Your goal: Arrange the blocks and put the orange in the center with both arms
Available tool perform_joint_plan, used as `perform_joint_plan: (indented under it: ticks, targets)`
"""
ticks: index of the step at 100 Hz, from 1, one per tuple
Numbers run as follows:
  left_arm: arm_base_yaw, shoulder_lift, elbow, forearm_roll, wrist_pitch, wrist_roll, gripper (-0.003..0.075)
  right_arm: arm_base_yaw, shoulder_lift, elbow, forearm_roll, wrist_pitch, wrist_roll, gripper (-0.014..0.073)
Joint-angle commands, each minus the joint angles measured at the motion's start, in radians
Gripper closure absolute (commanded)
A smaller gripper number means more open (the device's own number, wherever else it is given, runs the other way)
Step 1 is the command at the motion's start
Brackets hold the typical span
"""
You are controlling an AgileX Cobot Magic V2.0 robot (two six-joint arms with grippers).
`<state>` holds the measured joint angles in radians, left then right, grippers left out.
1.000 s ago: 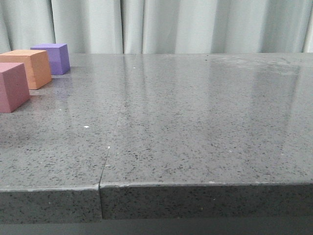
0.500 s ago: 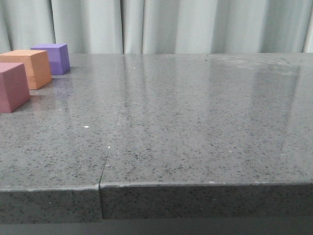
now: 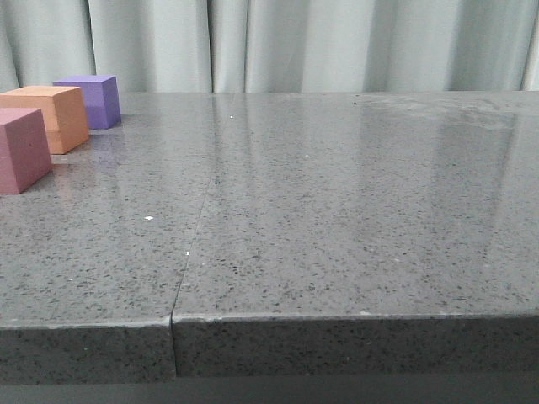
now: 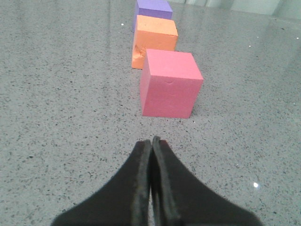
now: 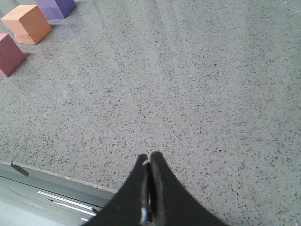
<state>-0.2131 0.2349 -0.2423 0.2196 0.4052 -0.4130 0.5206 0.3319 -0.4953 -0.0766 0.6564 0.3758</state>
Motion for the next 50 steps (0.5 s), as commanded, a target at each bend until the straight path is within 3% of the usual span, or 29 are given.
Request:
perform_joint_plan:
  ticks: [1, 11, 26, 50]
  targets:
    - [0.008, -0.021, 0.021, 0.008, -0.153, -0.01, 0.0741, -0.003, 0.005, -0.025, -0.014, -0.07, -0.009, 0.0661]
    - [0.039, -0.054, 0.083, -0.039, -0.259, 0.039, 0.0741, -0.003, 0.005, -0.025, -0.014, -0.07, -0.009, 0.0661]
    - [0.116, -0.104, 0.143, -0.187, -0.382, 0.296, 0.0741, -0.003, 0.005, -0.025, -0.014, -0.07, -0.009, 0.0661]
    - [0.203, -0.204, 0.207, -0.236, -0.42, 0.381, 0.0741, -0.003, 0.005, -0.025, -0.014, -0.07, -0.009, 0.0661]
